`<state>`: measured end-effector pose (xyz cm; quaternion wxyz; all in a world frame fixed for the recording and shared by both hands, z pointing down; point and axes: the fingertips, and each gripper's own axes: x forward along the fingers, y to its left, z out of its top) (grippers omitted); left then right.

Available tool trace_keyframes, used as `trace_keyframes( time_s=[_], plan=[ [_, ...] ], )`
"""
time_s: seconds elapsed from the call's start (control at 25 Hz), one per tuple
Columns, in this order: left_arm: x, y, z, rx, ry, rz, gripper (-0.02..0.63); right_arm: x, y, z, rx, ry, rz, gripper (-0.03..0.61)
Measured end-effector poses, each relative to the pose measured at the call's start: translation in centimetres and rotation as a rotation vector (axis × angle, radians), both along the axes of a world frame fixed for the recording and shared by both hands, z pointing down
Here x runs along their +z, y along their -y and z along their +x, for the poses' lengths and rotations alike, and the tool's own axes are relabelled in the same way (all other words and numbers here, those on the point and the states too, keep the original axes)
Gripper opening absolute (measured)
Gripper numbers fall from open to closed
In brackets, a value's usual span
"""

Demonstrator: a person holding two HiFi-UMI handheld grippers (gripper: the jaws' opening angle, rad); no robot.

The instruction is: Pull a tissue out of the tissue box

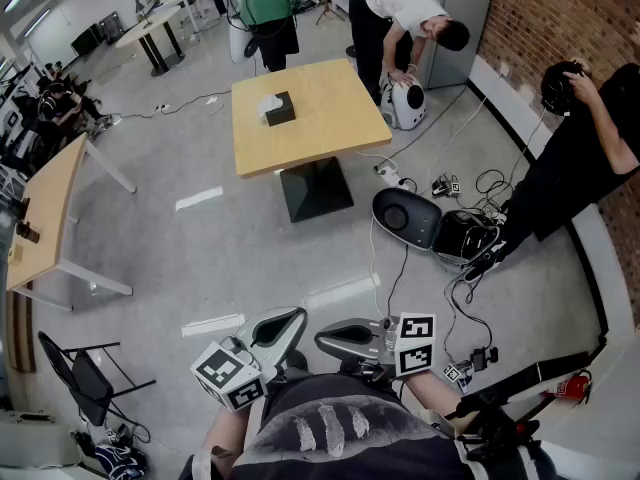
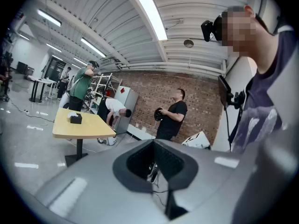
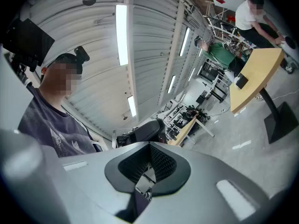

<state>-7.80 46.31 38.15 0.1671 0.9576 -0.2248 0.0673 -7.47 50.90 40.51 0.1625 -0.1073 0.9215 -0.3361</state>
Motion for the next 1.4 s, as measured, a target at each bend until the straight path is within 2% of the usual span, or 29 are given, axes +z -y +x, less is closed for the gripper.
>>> trace_keyframes(
  time_s=[0.28,0.64,1.04,1.24,1.4],
  plan=[
    [0.7,1.0,0.3,0.039,0.002,-0.024,0.002,0.7,0.4,0.2,0.034,0.0,-0.031,-0.002],
    [0.2,5.3,0.7,0.106,-0.067,-0.027,0.002,1.0,4.1,0.1,0.102,-0.092,-0.049,-0.002],
    [0.3,12.9,-2.6,0.128,-0.135,-0.021,0.002,1.0,11.0,-4.7,0.106,-0.308,0.06,-0.002],
    [0.0,15.1,-5.0,0.145,-0.158,-0.017,0.002,0.9,13.2,-6.5,0.135,-0.338,0.036,-0.002],
    [-0.8,17.2,-7.7,0.12,-0.18,0.016,0.002,0.6,15.2,-8.8,0.116,-0.36,0.058,-0.002]
  ],
)
